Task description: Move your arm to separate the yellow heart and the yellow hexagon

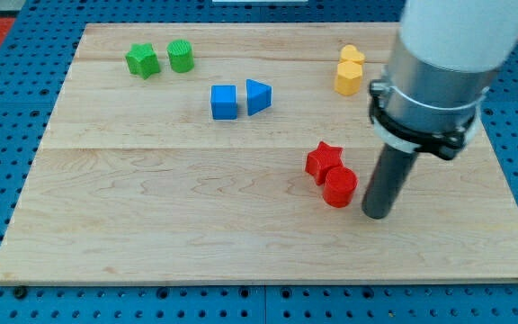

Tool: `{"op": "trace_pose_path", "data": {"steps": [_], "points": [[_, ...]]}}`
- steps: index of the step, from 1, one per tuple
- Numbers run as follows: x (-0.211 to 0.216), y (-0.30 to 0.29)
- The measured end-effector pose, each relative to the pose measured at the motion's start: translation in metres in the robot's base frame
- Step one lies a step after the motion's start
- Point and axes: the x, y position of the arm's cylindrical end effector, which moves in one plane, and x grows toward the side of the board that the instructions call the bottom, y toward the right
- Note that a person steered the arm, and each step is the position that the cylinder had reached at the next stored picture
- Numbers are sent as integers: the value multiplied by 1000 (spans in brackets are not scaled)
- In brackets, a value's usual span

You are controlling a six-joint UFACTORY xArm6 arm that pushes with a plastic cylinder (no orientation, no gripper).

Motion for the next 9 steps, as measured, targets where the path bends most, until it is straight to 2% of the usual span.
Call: {"op": "trace_pose_path", "data": {"steps": [3,4,5,6,7,9], "points": [[0,-30],[16,-9],[5,24],[-46,76],[-120,114],[-231,128]]}}
